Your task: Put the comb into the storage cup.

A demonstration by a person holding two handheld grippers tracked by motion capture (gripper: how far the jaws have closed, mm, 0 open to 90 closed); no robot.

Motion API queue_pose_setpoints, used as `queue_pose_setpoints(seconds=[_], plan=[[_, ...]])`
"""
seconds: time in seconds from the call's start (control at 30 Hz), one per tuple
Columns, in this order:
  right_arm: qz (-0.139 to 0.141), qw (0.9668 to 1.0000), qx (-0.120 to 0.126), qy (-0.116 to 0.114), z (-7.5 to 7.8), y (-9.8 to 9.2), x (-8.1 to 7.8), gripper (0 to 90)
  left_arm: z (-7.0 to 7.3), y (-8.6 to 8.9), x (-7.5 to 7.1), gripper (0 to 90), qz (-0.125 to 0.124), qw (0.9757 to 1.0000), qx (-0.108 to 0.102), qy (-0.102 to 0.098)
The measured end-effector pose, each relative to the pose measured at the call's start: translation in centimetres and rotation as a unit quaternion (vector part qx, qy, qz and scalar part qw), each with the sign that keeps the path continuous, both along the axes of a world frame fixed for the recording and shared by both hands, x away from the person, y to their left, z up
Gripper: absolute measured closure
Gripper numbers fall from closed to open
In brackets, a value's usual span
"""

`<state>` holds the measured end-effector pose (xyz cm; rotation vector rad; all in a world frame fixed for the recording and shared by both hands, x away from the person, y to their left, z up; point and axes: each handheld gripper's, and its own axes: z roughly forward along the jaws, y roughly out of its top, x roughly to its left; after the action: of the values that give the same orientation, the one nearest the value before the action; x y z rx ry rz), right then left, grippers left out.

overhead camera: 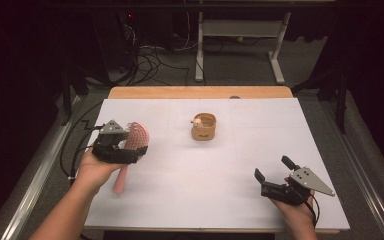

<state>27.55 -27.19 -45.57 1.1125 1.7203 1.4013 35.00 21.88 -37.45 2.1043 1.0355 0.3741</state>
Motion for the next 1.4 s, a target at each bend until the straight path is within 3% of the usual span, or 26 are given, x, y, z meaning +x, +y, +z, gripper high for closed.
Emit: queue_pose_setpoints(seconds=[0.17, 0.63, 1.0, 1.4], plan=[[0.000, 1.0000, 0.001, 0.000, 0.0, 0.0, 0.0, 0.6, -0.3, 0.1, -0.1, 20.0, 0.010, 0.9998, -0.011, -0.014], [0.004, 1.0000, -0.002, 0.000, -0.1, 0.1, 0.0, 0.5, -0.5, -0.2, -0.6, 20.0, 0.006, 0.9977, -0.041, -0.054], [0.003, 1.0000, -0.002, 0.002, -0.1, 0.1, 0.1, 0.5, -0.4, -0.9, -1.0, 20.0, 0.003, 0.9941, -0.067, -0.085], [0.006, 1.0000, -0.003, 0.002, -0.2, 0.2, 0.1, 0.5, -0.8, -1.9, -1.1, 19.9, -0.001, 0.9908, -0.089, -0.102]])
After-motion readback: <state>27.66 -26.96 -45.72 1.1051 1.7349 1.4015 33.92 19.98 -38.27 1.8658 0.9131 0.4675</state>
